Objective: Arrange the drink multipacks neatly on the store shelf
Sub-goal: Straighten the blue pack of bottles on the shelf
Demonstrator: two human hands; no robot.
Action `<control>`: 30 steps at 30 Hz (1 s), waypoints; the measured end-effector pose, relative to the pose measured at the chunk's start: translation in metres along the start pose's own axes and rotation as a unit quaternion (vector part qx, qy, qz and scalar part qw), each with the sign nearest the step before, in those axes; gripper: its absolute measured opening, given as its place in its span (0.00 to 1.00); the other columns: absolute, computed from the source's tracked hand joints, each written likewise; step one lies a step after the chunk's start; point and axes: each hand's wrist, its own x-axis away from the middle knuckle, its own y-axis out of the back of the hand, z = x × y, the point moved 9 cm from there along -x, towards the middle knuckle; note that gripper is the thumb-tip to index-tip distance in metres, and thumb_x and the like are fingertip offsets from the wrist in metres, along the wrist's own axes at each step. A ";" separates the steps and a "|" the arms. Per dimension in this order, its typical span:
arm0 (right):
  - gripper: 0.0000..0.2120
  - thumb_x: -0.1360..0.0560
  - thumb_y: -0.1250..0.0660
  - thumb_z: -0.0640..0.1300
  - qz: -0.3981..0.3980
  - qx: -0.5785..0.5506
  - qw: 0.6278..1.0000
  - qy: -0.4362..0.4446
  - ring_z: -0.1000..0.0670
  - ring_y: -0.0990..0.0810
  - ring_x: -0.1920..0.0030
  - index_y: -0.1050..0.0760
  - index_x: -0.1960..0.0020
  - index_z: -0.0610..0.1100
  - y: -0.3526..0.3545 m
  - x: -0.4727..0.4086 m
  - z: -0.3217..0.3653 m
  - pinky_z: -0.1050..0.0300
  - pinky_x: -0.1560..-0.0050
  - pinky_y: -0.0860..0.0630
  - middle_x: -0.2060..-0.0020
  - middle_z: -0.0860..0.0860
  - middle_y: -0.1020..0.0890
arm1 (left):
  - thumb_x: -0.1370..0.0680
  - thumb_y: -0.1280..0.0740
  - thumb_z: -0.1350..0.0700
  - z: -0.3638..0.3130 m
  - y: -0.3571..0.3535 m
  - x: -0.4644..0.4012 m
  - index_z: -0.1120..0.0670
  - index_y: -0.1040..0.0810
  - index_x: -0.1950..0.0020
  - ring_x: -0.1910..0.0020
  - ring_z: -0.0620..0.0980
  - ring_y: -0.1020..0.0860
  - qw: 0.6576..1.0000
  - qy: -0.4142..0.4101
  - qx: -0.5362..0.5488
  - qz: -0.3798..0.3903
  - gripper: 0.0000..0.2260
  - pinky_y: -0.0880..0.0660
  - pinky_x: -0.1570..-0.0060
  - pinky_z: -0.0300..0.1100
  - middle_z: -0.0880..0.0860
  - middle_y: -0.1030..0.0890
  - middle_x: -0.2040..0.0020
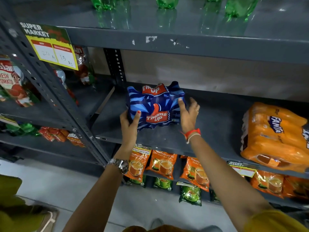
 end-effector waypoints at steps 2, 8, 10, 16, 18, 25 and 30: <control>0.35 0.34 0.37 0.70 0.048 0.004 0.998 -0.035 0.45 0.26 0.37 0.32 0.35 0.48 -0.008 -0.008 -0.013 0.44 0.36 0.26 0.37 0.46 0.28 | 0.28 0.33 0.44 0.007 -0.001 -0.011 0.56 0.37 0.32 0.41 0.51 0.24 0.999 0.025 -0.017 0.020 0.30 0.21 0.56 0.34 0.56 0.30 0.35; 0.30 0.31 0.40 0.68 0.024 0.056 0.998 0.017 0.45 0.25 0.41 0.31 0.41 0.47 -0.004 0.016 -0.005 0.43 0.39 0.25 0.43 0.48 0.27 | 0.25 0.36 0.45 0.016 0.014 -0.029 0.55 0.37 0.32 0.39 0.55 0.25 0.996 0.044 -0.057 0.045 0.26 0.24 0.49 0.43 0.58 0.29 0.34; 0.30 0.33 0.41 0.71 0.022 0.073 0.997 0.032 0.46 0.24 0.42 0.32 0.44 0.48 -0.004 0.029 -0.004 0.43 0.42 0.24 0.44 0.49 0.26 | 0.25 0.37 0.44 0.015 0.021 -0.033 0.54 0.36 0.31 0.38 0.55 0.26 0.996 0.032 -0.061 0.051 0.26 0.24 0.46 0.46 0.58 0.29 0.33; 0.30 0.34 0.41 0.72 0.033 0.095 0.993 0.058 0.46 0.25 0.42 0.34 0.46 0.49 -0.010 0.054 -0.002 0.44 0.45 0.21 0.46 0.49 0.26 | 0.22 0.42 0.48 0.017 0.040 -0.029 0.55 0.38 0.29 0.36 0.55 0.27 0.998 0.011 -0.048 0.026 0.23 0.26 0.45 0.45 0.59 0.30 0.32; 0.31 0.34 0.41 0.72 0.035 0.091 0.993 0.060 0.46 0.25 0.41 0.32 0.44 0.48 -0.009 0.058 -0.004 0.44 0.44 0.22 0.46 0.49 0.26 | 0.21 0.42 0.49 0.018 0.043 -0.026 0.55 0.38 0.29 0.36 0.55 0.27 0.999 0.009 -0.038 0.016 0.22 0.25 0.48 0.39 0.59 0.30 0.31; 0.18 0.23 0.36 0.47 0.034 -0.117 0.992 -0.023 0.52 0.25 0.40 0.36 0.36 0.47 0.012 0.070 -0.016 0.70 0.50 0.23 0.39 0.47 0.28 | 0.21 0.41 0.48 -0.027 0.029 0.022 0.56 0.51 0.25 0.25 0.49 0.47 0.974 -0.130 -0.170 -0.071 0.30 0.45 0.27 0.38 0.58 0.49 0.23; 0.21 0.22 0.37 0.44 -0.339 -0.242 0.907 -0.055 0.54 0.26 0.51 0.37 0.33 0.39 0.147 0.096 -0.041 0.65 0.47 0.27 0.47 0.47 0.30 | 0.23 0.40 0.52 -0.053 -0.071 0.089 0.60 0.50 0.26 0.24 0.56 0.54 0.884 -0.374 -0.277 0.040 0.30 0.50 0.26 0.62 0.56 0.51 0.24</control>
